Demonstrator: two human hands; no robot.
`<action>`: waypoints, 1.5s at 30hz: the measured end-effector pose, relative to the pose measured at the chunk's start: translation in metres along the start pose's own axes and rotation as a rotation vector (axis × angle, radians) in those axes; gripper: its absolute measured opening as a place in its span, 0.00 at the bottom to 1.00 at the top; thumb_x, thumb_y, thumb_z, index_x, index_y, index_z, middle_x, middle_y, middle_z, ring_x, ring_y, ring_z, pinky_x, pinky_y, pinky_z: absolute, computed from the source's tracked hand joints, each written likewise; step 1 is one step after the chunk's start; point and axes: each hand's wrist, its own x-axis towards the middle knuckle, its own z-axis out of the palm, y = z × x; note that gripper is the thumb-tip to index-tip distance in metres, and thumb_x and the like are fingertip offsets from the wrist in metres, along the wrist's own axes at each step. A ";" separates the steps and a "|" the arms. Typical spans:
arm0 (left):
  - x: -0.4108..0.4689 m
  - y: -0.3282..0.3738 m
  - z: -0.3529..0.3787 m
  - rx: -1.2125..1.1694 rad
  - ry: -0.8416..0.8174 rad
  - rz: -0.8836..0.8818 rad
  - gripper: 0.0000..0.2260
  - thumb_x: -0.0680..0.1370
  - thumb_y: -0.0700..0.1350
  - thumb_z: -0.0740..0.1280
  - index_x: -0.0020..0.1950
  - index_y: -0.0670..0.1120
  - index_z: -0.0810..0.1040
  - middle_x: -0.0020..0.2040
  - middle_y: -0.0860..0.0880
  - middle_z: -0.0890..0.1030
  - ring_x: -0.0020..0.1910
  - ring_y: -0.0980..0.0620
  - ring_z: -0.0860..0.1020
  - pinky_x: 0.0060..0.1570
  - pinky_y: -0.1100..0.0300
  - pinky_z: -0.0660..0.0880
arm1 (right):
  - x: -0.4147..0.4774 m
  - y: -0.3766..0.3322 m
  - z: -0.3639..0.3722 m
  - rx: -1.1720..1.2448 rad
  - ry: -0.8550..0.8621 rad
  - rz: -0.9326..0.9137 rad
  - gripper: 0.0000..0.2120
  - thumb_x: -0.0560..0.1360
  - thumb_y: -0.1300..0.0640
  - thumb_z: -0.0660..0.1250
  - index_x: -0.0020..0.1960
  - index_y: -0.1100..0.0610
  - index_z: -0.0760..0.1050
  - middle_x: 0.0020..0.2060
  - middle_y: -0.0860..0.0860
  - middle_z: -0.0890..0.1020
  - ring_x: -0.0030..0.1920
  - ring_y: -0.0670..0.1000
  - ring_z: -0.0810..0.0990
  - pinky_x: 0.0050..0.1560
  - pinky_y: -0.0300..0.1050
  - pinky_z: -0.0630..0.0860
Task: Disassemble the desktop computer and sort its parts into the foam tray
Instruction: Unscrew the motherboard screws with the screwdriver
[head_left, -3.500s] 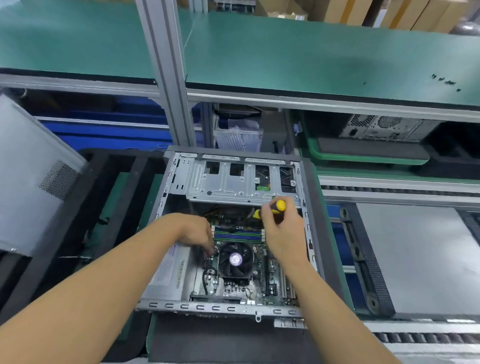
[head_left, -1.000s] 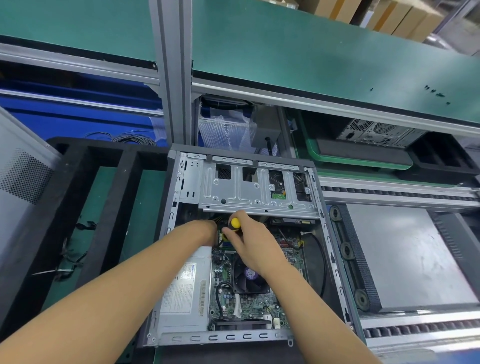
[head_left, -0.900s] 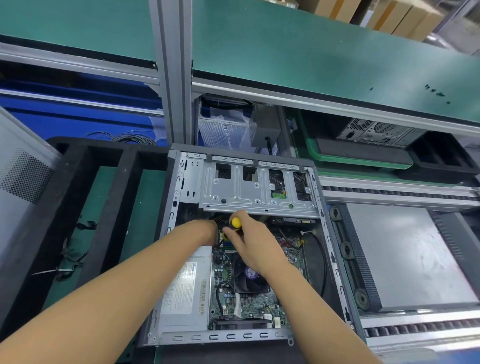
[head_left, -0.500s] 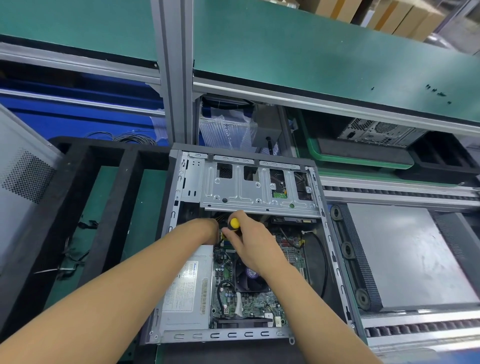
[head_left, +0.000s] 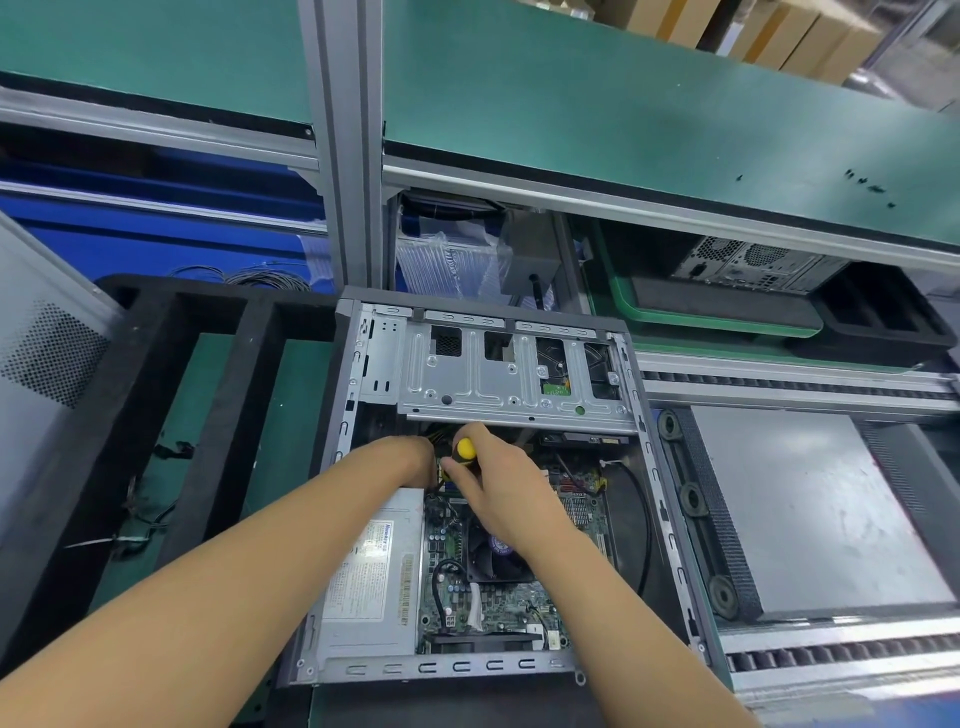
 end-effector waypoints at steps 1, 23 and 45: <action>0.000 0.000 0.000 -0.006 -0.004 0.005 0.12 0.82 0.43 0.61 0.64 0.41 0.76 0.45 0.46 0.74 0.46 0.49 0.71 0.46 0.59 0.68 | -0.001 -0.002 0.000 -0.015 -0.002 -0.007 0.09 0.81 0.45 0.61 0.53 0.48 0.65 0.35 0.41 0.70 0.33 0.41 0.70 0.30 0.41 0.62; -0.005 -0.013 0.002 -0.175 0.259 0.118 0.08 0.79 0.41 0.66 0.39 0.46 0.74 0.39 0.50 0.74 0.42 0.50 0.71 0.46 0.60 0.71 | 0.021 -0.047 -0.009 -0.352 -0.112 0.126 0.15 0.85 0.48 0.48 0.55 0.58 0.67 0.45 0.57 0.80 0.40 0.61 0.76 0.38 0.50 0.68; -0.002 -0.018 0.009 -0.237 0.315 0.225 0.08 0.76 0.39 0.69 0.55 0.44 0.81 0.52 0.46 0.83 0.50 0.48 0.78 0.54 0.57 0.76 | 0.025 -0.058 -0.038 -0.253 -0.110 0.092 0.07 0.81 0.56 0.64 0.56 0.58 0.73 0.50 0.58 0.79 0.49 0.59 0.79 0.46 0.50 0.76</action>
